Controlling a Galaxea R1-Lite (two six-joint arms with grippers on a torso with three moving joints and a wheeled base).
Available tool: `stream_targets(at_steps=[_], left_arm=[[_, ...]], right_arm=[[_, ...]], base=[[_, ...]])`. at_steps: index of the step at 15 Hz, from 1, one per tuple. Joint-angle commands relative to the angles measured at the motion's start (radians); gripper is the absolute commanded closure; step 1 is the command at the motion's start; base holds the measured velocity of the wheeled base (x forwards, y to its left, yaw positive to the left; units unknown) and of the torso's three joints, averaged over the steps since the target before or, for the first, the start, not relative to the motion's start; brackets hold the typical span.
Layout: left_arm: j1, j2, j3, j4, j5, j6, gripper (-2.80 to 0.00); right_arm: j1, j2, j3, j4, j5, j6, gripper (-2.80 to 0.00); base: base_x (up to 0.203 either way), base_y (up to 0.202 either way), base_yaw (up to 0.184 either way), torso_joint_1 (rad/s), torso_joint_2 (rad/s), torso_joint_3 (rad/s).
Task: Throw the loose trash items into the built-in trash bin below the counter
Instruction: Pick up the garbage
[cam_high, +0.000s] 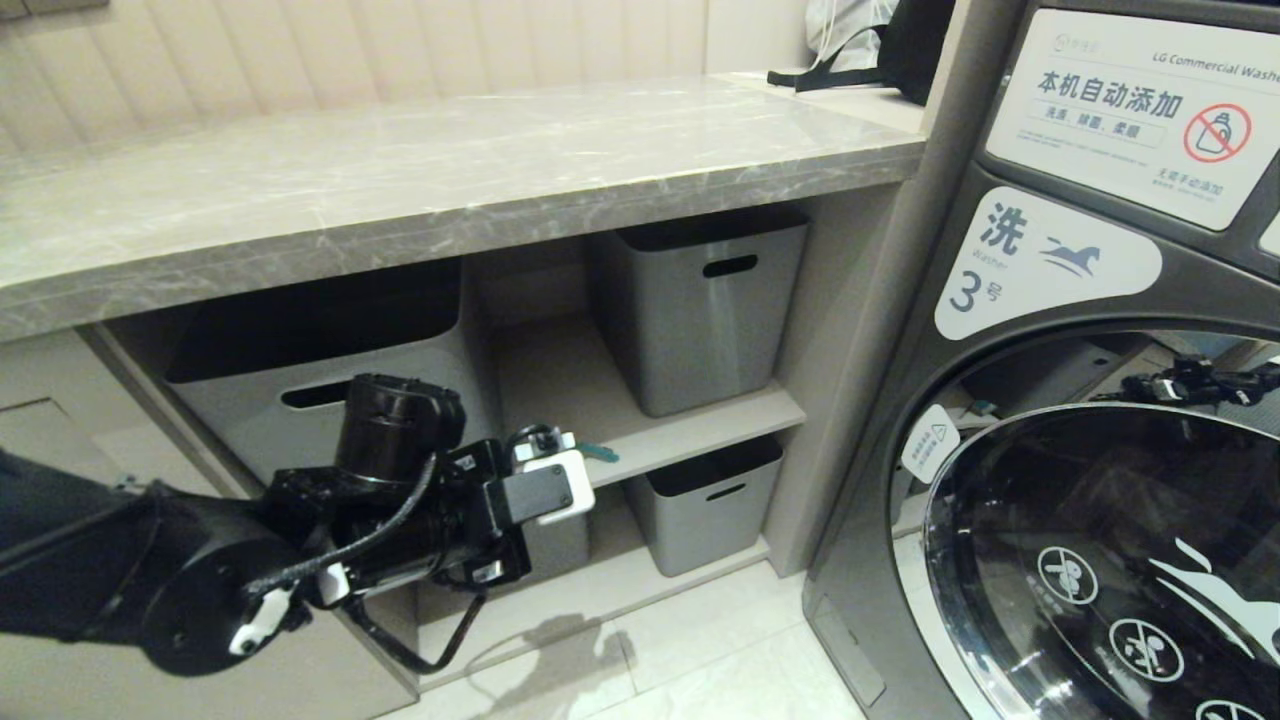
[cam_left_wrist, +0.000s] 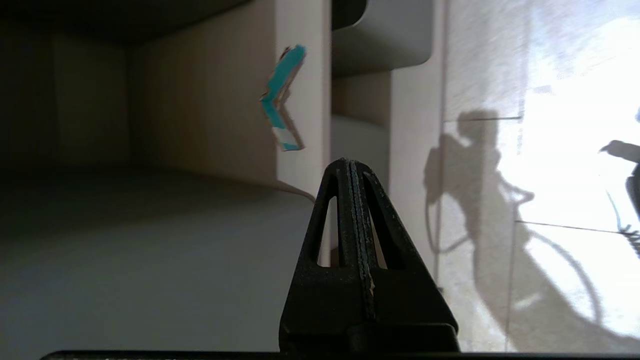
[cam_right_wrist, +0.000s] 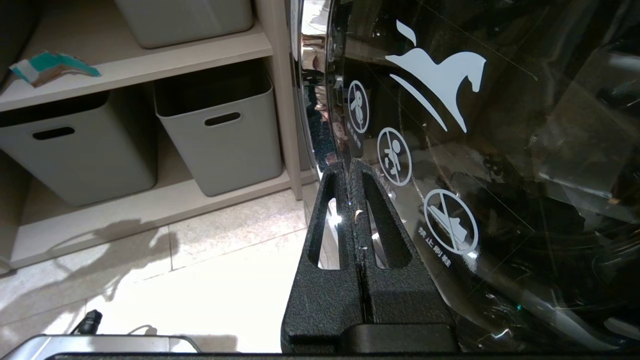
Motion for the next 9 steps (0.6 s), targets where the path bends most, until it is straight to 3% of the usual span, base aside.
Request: stream_targets(at_steps=[1,4,7,8,9], left_arm=[[-0.009,0.084,-0.053,-0.003,0.05,0.005,0.0],[-0.017,0.157,-0.134,0.007,0.121,0.006,0.0],[-0.034,0.212,-0.175,0.008,0.132,0.01,0.0],[-0.033,0.222,-0.182,0.008,0.135,0.022,-2.8],[-0.033,0.228,-0.187,0.009,0.144,0.031,-2.8]], right_arm=[[0.0,0.0,0.0,0.0,0.0,0.0,0.0],[0.0,0.0,0.0,-0.001,0.0,0.0,0.0],[0.0,0.0,0.0,0.0,0.0,0.0,0.0],[0.0,0.0,0.0,-0.001,0.0,0.0,0.0],[0.0,0.0,0.0,0.0,0.0,0.0,0.0]], base=[[0.0,0.0,0.0,0.0,0.0,0.0],[0.0,0.0,0.0,0.0,0.0,0.0],[0.0,0.0,0.0,0.0,0.0,0.0],[0.0,0.0,0.0,0.0,0.0,0.0],[0.0,0.0,0.0,0.0,0.0,0.0]])
